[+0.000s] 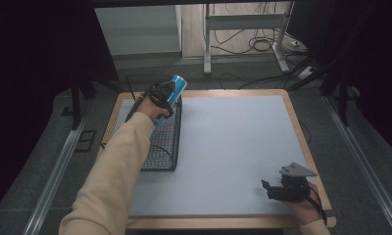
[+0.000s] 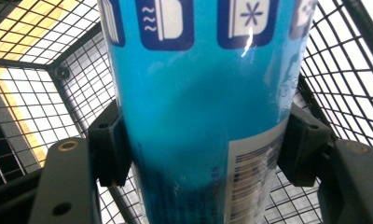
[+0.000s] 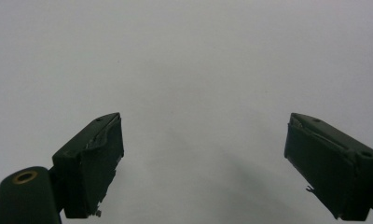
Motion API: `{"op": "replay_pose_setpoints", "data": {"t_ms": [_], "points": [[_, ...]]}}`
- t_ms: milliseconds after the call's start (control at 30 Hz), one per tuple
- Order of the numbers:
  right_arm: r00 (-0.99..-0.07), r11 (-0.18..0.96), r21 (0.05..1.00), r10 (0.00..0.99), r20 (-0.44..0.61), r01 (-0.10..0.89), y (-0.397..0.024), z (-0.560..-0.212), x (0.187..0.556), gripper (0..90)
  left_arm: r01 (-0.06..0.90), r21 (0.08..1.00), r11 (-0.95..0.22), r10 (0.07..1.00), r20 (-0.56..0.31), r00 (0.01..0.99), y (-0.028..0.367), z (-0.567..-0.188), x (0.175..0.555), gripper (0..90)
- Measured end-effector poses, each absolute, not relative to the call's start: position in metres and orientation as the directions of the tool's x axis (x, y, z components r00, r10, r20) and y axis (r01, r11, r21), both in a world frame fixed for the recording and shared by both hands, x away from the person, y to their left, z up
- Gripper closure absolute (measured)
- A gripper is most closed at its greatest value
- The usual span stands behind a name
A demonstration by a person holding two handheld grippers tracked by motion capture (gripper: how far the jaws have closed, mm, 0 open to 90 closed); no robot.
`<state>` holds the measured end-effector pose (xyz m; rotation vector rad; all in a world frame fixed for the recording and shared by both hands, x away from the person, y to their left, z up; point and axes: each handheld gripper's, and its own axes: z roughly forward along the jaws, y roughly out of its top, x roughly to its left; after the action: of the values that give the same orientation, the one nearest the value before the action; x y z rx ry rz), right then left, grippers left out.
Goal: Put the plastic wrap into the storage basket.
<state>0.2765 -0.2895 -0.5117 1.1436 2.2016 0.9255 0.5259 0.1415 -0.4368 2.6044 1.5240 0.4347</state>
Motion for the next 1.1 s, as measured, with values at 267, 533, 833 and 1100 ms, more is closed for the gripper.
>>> {"op": "replay_pose_setpoints", "data": {"t_ms": [267, 533, 833, 1100], "points": [[-0.531, 0.420, 0.752, 0.840, -0.111, 0.508, -0.289, -0.511, 0.276, 11.9, 0.818, 0.246, -0.520, 0.851, 0.237, 0.470, 0.138, -0.430, 0.521, 24.6], [-0.533, 0.416, 0.758, 0.839, -0.108, 0.502, -0.289, -0.509, 0.274, 11.9, 0.786, 0.368, -0.497, 0.868, 0.195, 0.457, 0.137, -0.401, 0.498, 16.0], [-0.536, 0.419, 0.762, 0.837, -0.113, 0.494, -0.287, -0.507, 0.272, 11.9, 0.721, 0.504, -0.475, 0.846, 0.038, 0.531, 0.123, -0.381, 0.451, 15.0], [-0.542, 0.425, 0.761, 0.833, -0.115, 0.491, -0.285, -0.507, 0.271, 11.9, 0.639, 0.564, -0.522, 0.773, -0.003, 0.634, 0.096, -0.379, 0.407, 15.4]]}}
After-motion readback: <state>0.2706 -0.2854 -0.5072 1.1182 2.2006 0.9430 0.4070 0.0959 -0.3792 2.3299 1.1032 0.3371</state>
